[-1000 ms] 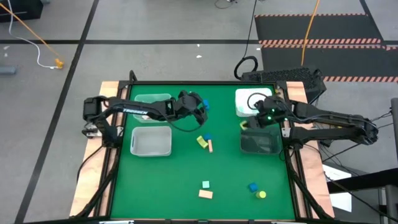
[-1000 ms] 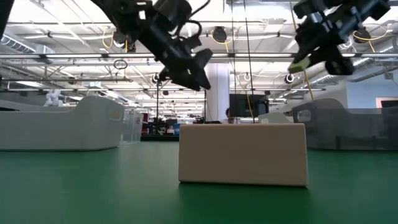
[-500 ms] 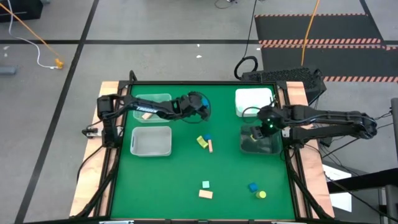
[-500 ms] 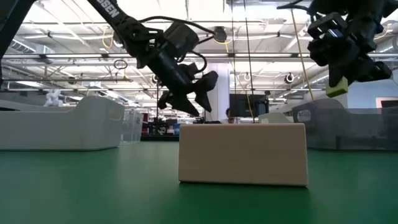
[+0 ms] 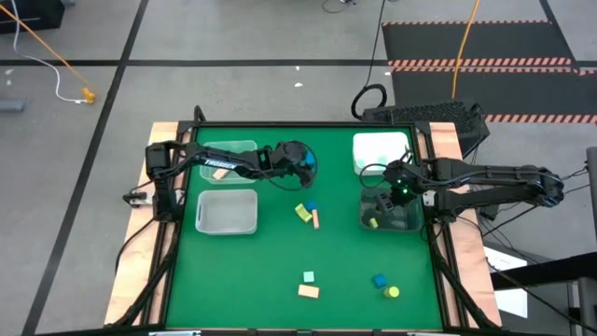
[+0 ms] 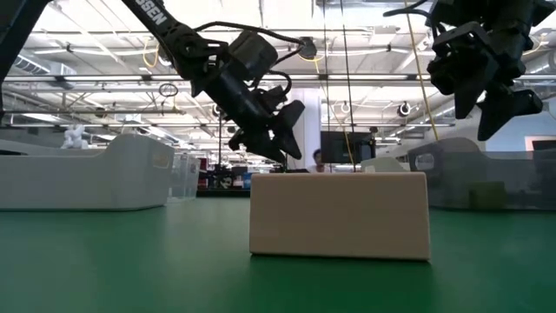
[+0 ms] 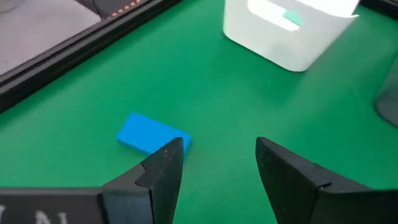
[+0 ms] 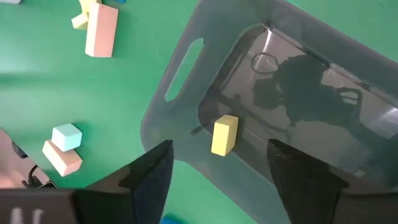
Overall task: Sort & place blocks by color
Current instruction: Put the top blue block into the gray bin
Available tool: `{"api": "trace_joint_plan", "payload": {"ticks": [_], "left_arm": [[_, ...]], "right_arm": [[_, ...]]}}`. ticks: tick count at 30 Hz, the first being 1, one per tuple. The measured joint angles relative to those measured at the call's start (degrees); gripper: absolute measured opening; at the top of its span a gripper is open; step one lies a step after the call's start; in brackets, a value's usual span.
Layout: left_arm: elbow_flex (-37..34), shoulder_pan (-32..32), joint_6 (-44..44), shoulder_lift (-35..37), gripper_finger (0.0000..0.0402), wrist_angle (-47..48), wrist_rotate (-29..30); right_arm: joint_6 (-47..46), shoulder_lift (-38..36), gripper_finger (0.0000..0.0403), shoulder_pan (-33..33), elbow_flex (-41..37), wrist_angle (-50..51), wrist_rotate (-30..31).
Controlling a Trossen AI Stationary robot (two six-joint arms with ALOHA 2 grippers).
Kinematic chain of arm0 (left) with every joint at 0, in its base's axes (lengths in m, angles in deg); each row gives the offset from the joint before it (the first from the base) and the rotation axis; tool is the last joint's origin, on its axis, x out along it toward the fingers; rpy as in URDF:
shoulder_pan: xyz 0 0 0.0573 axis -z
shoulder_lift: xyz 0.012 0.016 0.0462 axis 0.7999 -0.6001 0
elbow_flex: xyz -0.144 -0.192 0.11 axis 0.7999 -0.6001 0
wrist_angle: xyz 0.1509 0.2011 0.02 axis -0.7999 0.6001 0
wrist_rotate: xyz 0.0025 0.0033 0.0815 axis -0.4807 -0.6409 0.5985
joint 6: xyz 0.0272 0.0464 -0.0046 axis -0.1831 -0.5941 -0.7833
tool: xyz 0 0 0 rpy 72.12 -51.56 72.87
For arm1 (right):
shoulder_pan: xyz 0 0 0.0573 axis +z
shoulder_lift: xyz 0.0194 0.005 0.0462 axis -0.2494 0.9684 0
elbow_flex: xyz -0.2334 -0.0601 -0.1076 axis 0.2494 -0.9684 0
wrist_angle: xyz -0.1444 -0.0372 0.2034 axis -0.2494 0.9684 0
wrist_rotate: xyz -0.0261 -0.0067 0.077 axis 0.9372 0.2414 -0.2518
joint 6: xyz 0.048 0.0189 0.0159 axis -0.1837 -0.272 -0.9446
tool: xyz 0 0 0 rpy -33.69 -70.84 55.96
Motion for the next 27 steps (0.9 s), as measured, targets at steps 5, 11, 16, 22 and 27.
{"api": "trace_joint_plan", "payload": {"ticks": [5, 11, 16, 22, 27], "left_arm": [[0.0, -1.4, 10.2, 0.0, 0.0202, 0.1, -0.7], [2.0, -3.7, 27.0, 0.0, 0.0202, 3.8, -4.7], [7.3, -4.1, 31.7, 0.0, 0.0202, 8.4, -7.6], [15.2, -3.5, 29.6, 0.2, 0.0202, 14.7, -8.6], [18.1, -3.2, 29.3, 0.1, 0.0202, 21.0, -4.7]], "right_arm": [[-0.2, 0.0, 0.0269, 0.0, 0.0, 0.0, 0.0], [-0.1, 0.0, 0.0271, 0.0, 0.0, 0.0, 0.0], [-0.1, 0.0, 0.0271, 0.0, 0.0, -1.0, 0.0], [-0.1, 0.0, 0.0272, 0.0, 0.0, -5.1, 0.0], [-0.1, 0.0, 0.0272, 0.0, 0.0, -10.4, 0.0]]}}
